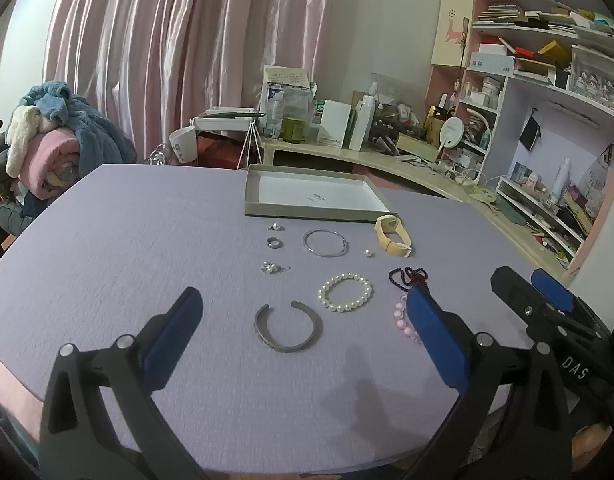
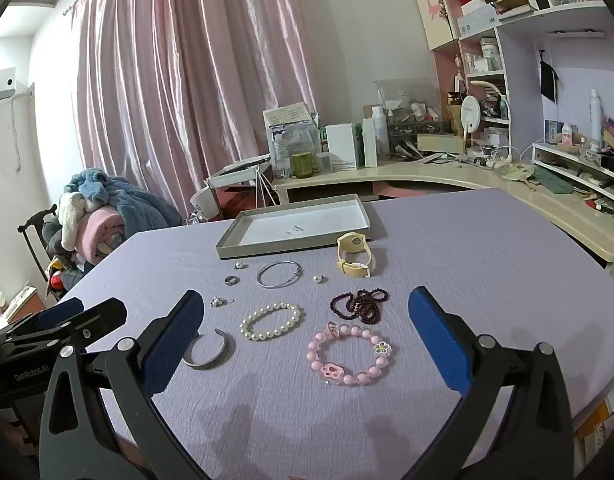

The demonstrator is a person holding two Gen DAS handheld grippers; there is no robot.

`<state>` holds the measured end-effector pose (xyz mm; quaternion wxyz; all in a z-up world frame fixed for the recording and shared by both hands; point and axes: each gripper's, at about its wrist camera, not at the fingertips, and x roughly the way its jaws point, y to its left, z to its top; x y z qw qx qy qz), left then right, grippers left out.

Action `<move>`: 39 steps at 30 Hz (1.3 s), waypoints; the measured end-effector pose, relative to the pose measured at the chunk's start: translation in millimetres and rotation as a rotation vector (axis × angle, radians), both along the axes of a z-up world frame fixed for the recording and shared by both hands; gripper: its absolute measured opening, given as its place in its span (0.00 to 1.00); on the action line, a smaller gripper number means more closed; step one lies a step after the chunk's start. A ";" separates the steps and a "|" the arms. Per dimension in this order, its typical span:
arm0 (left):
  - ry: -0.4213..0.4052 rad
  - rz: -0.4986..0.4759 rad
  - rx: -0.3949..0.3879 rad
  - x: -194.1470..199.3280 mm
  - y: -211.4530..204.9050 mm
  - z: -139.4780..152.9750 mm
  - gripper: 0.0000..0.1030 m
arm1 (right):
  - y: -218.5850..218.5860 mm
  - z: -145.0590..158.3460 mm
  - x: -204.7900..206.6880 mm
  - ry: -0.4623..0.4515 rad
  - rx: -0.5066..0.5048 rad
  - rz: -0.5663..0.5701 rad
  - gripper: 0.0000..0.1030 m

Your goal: Organize jewelry

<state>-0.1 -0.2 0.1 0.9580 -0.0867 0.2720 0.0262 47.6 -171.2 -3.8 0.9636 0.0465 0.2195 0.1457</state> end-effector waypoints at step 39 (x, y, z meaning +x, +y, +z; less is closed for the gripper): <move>0.003 -0.004 0.002 0.5 4.9 -0.9 0.98 | -0.8 2.1 -0.4 0.004 -0.003 -0.001 0.99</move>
